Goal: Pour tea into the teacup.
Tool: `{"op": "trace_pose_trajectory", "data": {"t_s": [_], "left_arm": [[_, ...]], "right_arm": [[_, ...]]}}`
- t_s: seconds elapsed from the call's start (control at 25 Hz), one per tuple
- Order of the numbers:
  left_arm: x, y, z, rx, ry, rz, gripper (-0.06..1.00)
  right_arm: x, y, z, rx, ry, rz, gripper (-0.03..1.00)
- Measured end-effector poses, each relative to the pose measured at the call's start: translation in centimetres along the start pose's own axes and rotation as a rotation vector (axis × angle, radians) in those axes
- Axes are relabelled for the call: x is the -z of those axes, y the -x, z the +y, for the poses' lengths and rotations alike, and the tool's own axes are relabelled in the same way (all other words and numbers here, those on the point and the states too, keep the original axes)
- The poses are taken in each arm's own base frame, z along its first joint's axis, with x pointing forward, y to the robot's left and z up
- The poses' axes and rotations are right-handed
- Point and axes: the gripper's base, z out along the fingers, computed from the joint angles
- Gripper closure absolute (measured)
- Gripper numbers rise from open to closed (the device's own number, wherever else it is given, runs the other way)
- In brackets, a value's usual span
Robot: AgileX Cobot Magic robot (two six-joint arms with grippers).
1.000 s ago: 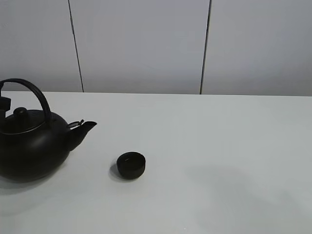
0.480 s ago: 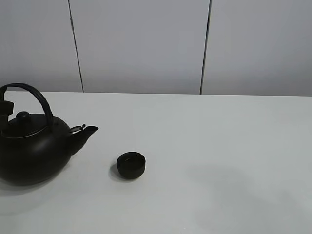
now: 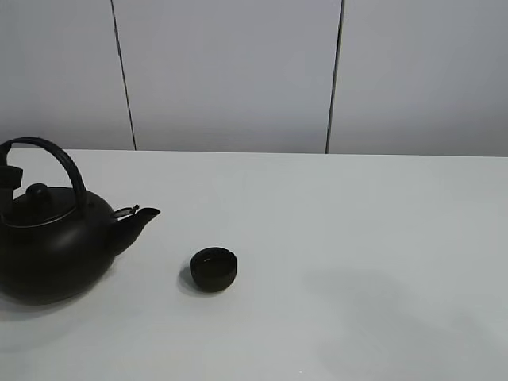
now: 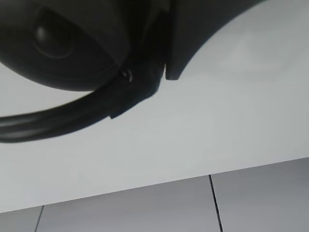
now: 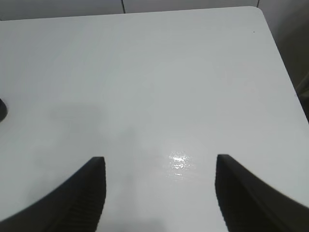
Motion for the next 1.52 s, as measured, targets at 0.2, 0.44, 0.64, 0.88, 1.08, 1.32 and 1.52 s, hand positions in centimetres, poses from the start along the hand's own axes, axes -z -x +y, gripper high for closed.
{"op": "trace_pose_trajectory", "data": {"t_s": [0.2,0.44,0.64,0.88,1.08,1.32,1.52], "left_arm": [[0.00,-0.19,-0.22,-0.011,-0.024,0.021,0.83],[0.01,-0.28,-0.32,-0.019,-0.036,0.031,0.83],[0.01,-0.31,-0.27,-0.013,-0.030,0.033,0.83],[0.01,-0.31,-0.31,-0.012,-0.034,0.034,0.83],[0.01,-0.32,-0.39,-0.024,-0.043,0.034,0.83],[0.02,-0.34,-0.40,-0.035,-0.044,0.036,0.83],[0.12,-0.49,-0.45,-0.033,-0.044,0.045,0.83]], "right_arm": [[0.00,0.00,0.00,0.000,0.000,0.000,0.52],[0.00,0.00,0.00,0.000,0.000,0.000,0.52],[0.00,0.00,0.00,0.000,0.000,0.000,0.52],[0.00,0.00,0.00,0.000,0.000,0.000,0.52],[0.00,0.00,0.00,0.000,0.000,0.000,0.52],[0.00,0.00,0.00,0.000,0.000,0.000,0.52],[0.00,0.00,0.00,0.000,0.000,0.000,0.52]]}}
